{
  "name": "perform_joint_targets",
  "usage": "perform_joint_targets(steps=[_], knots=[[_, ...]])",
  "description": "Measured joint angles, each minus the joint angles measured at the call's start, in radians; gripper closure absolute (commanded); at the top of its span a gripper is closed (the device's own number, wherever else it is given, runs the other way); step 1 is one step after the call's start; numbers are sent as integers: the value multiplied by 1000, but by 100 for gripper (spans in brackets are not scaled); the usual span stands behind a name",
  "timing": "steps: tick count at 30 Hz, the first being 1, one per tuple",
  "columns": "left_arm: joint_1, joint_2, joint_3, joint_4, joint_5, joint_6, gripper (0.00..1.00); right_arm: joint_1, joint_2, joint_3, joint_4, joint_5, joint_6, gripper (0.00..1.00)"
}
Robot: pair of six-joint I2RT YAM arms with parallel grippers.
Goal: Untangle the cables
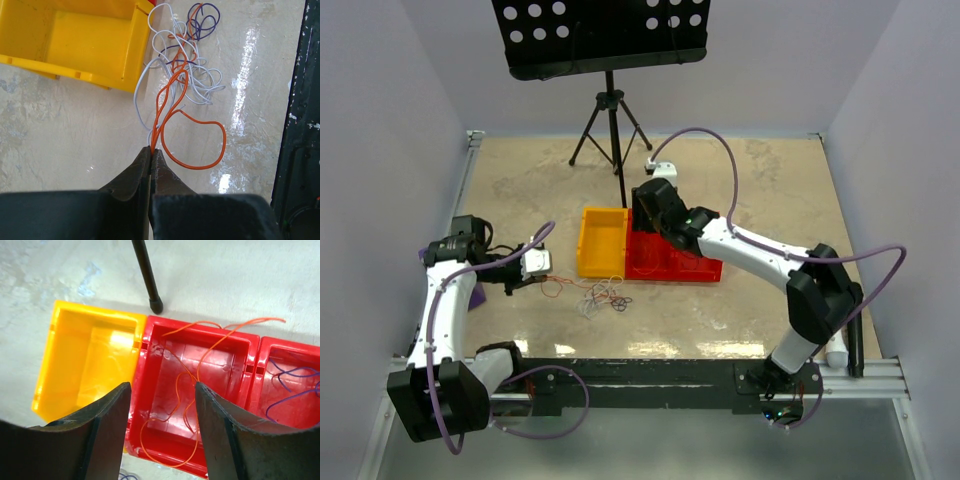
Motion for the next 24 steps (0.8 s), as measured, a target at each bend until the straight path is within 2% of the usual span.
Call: perform_joint_targets(steps=[7,15,24], knots=[[0,0,0,0,0,0,100,-73,-16,26,-47,-5,-3,42],[0,2,0,2,0,0,100,-273,75,116,-64,-71,-22,39],[0,21,0,20,-2,-3,100,-278,239,226,-103,-139,-39,39]])
